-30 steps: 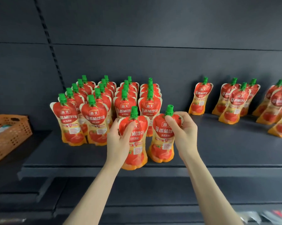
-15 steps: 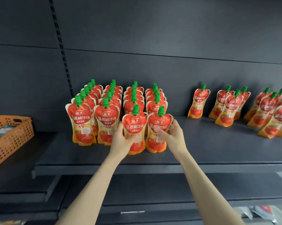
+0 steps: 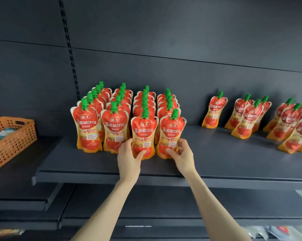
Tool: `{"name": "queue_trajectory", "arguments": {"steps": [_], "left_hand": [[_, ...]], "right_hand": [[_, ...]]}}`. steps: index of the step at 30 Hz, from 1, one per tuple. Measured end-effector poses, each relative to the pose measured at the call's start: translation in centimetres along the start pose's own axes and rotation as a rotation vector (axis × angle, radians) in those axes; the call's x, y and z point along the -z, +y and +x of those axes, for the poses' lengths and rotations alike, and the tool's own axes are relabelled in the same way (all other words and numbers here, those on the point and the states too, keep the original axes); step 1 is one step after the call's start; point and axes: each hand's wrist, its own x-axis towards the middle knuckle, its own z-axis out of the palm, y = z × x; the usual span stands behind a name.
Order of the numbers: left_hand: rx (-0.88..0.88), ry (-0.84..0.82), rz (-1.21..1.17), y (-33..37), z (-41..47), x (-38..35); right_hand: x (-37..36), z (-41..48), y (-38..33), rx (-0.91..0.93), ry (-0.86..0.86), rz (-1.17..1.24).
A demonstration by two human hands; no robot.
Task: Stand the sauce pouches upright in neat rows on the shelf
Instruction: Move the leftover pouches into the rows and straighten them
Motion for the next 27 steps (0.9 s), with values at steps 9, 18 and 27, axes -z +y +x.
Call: {"name": "queue_trajectory", "arguments": {"steps": [9, 18, 27], "left_hand": [[-0.014, 0.049, 0.117, 0.24, 0.63, -0.46], [-0.009, 0.065, 0.124, -0.45, 0.35, -0.65], [-0.010, 0.071, 0.132, -0.40, 0.23, -0.63]], "right_hand": [[0.02, 0.58, 0.24, 0.027, -0.033, -0.026], [0.01, 0.96, 0.34, -0.001, -0.109, -0.034], [0.28, 1.03, 0.30, 0.003, -0.172, -0.041]]}}
